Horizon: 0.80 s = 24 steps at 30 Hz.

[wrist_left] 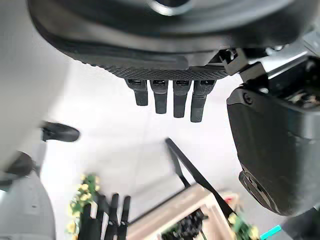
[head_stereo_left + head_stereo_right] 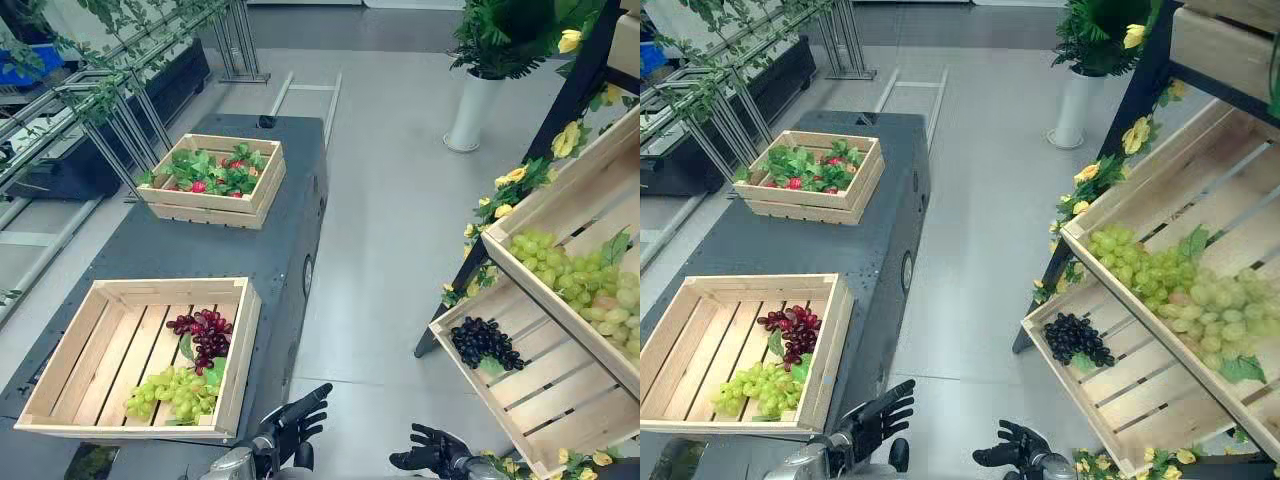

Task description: Pick up the fruits from the basket on one side to the basket on the other side

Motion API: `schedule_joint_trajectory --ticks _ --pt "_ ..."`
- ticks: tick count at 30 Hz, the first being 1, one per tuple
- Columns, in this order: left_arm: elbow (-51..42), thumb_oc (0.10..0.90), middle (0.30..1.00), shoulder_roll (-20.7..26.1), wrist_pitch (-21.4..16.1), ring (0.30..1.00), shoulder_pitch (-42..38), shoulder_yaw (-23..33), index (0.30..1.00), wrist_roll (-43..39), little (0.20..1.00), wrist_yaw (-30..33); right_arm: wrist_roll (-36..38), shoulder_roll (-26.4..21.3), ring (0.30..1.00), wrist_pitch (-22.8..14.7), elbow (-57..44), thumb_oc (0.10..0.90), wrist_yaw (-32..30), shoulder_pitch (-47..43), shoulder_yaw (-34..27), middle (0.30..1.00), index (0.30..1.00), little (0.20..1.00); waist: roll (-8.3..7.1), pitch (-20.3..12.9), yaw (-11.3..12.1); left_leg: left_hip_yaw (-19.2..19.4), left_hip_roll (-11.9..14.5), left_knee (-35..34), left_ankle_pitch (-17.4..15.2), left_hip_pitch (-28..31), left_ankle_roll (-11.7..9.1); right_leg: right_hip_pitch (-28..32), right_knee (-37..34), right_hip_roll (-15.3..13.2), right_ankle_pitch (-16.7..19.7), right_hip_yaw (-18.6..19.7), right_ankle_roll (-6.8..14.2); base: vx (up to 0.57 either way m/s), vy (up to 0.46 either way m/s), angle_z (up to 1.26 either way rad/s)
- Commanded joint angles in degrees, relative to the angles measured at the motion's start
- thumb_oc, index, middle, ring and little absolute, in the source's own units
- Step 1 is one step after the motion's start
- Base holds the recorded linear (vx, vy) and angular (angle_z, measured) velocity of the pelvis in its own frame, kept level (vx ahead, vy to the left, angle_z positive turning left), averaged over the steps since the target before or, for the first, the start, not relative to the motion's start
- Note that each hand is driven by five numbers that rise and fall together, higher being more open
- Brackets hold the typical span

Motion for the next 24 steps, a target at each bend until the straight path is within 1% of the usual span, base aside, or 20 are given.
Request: schedule_joint_trajectory --ticks 1,3,7,9,11,14,16,17,18,19,20,22,24 --pt "0.7 0.8 0.9 -1.1 -3.1 0.9 -6.3 -0.6 0.9 2.4 0.9 -1.1 2.7 -0.3 0.9 -1.5 -0.8 0.8 -1.0 -3.0 -0.5 0.9 0.9 0.9 0.21 -0.9 0.0 -0.1 -2.0 0.2 -2.9 0.7 0.1 -1.8 2.6 0.9 0.1 0.3 -2.7 -0.51 0.738 0.69" --pt "0.5 0.8 0.9 -1.1 -3.4 0.9 -6.4 -0.8 0.9 2.0 0.9 -1.7 2.8 -0.2 0.9 -1.5 -0.8 0.8 -1.0 -3.1 -0.4 0.9 0.9 0.9 0.33 -1.1 -0.3 0.2 -2.0 0.2 -3.2 1.1 0.3 -1.8 2.8 0.9 0.0 0.7 -2.7 0.0 0.047 -0.04" --pt "-0.5 0.8 0.9 -0.6 -6.0 0.9 -6.9 -1.1 0.9 3.4 0.9 -2.1 2.7 -0.2 0.9 -1.6 -0.4 0.8 -0.8 -2.9 -0.7 0.9 0.9 0.9 0.4 -1.3 -0.7 0.6 -2.0 0.2 -3.5 1.6 0.6 -1.7 3.0 0.8 -0.1 1.2 -2.6 0.0 0.031 -0.04" --pt "-2.2 0.8 0.9 0.1 -8.5 0.9 -7.3 -1.7 0.9 5.1 0.9 -0.4 2.8 -0.1 0.9 -1.5 -0.4 0.8 -1.5 -2.7 -0.6 0.9 0.9 0.9 0.42 -1.4 -0.9 0.8 -2.1 0.2 -3.8 2.1 0.8 -1.6 3.0 0.7 -0.1 1.6 -2.5 0.01 0.023 -0.07" --pt "-4.1 0.8 0.9 0.8 -9.5 0.9 -7.7 -1.7 0.9 5.8 0.9 0.8 3.1 -0.2 0.9 -1.6 -0.2 0.8 -1.7 -2.4 -0.8 0.9 0.9 0.9 0.43 -1.6 -1.2 0.9 -2.1 0.0 -4.1 2.4 0.8 -1.4 2.9 0.7 -0.1 1.7 -2.4 0.01 0.006 -0.02" --pt "-7.1 0.8 0.9 2.4 -12.1 0.9 -7.8 -2.0 0.9 8.1 0.9 3.8 3.5 -0.1 0.9 -1.9 -0.1 0.8 -1.9 -1.9 -1.0 0.9 0.9 0.9 0.47 -1.9 -1.4 1.3 -2.0 0.0 -4.4 2.7 0.9 -1.2 2.9 0.6 -0.1 1.8 -2.4 0.01 0.016 -0.05" --pt "-11.5 0.8 0.9 4.5 -14.4 0.9 -7.7 -1.9 0.9 11.5 0.9 8.7 4.1 -0.3 0.9 -1.6 -0.7 0.8 -2.6 -1.4 -0.9 0.9 0.9 0.9 0.65 -2.1 -1.7 1.5 -1.8 0.0 -4.3 2.5 0.9 -1.6 2.9 0.6 0.0 2.3 -2.4 0.0 0.024 -0.1" --pt "-11.5 0.8 0.9 4.5 -14.4 0.9 -7.7 -1.9 0.9 11.6 0.9 8.7 4.1 -0.3 0.9 -1.6 -0.7 0.8 -2.7 -1.4 -0.9 0.9 0.9 0.9 0.65 -2.1 -1.7 1.5 -1.8 0.0 -4.3 2.5 0.9 -1.6 2.9 0.6 0.0 2.4 -2.4 -0.02 0.031 -0.05" --pt "-13.6 0.8 0.9 5.3 -14.6 0.9 -7.8 -1.9 0.9 12.4 0.9 11.7 4.0 -0.5 0.9 -1.7 -0.9 0.8 -2.7 -1.2 -0.8 0.9 0.9 0.9 0.88 -2.0 -1.8 1.6 -1.8 0.0 -4.4 2.4 0.9 -1.9 3.1 0.6 -0.1 2.7 -2.4 -0.03 0.031 -0.04" --pt "-15.2 0.8 0.9 6.2 -14.8 0.9 -7.9 -1.5 0.9 13.2 0.9 13.4 4.0 -0.8 0.9 -1.8 -1.4 0.8 -2.7 -1.0 -0.8 0.9 0.9 0.9 0.99 -1.8 -1.8 1.5 -1.8 0.0 -4.2 2.2 0.9 -2.2 3.3 0.6 -0.1 2.9 -2.5 -0.05 0.046 -0.06" --pt "-17.8 0.8 0.9 7.7 -14.7 0.9 -8.0 -0.2 0.9 14.4 0.9 16.4 3.9 -1.2 0.9 -1.8 -1.9 0.8 -2.6 -0.6 -1.1 0.9 0.9 0.9 1.18 -1.6 -1.8 1.3 -1.8 0.0 -4.1 1.9 0.9 -2.3 3.2 0.6 -0.1 3.0 -2.5 -0.03 0.03 -0.07" --pt "-19.5 0.8 0.9 8.7 -14.6 0.9 -8.2 0.7 0.9 16.1 0.9 18.8 4.1 -1.5 0.9 -1.9 -2.0 0.8 -2.7 -0.3 -1.2 0.9 0.9 0.9 1.26 -1.5 -1.6 1.2 -1.9 0.0 -4.2 1.7 0.9 -2.3 3.0 0.5 0.0 2.9 -2.6 -0.02 0.023 -0.08" --pt "-22.2 0.8 0.9 10.1 -13.8 0.9 -8.3 2.1 0.9 20.0 0.9 22.4 4.4 -1.7 0.9 -1.7 -2.3 0.8 -3.1 0.0 -1.3 0.9 0.9 0.9 1.39 -1.3 -1.3 1.0 -2.0 0.0 -4.1 1.4 0.9 -2.4 2.7 0.3 0.2 2.7 -2.6 -0.01 0.01 -0.03"
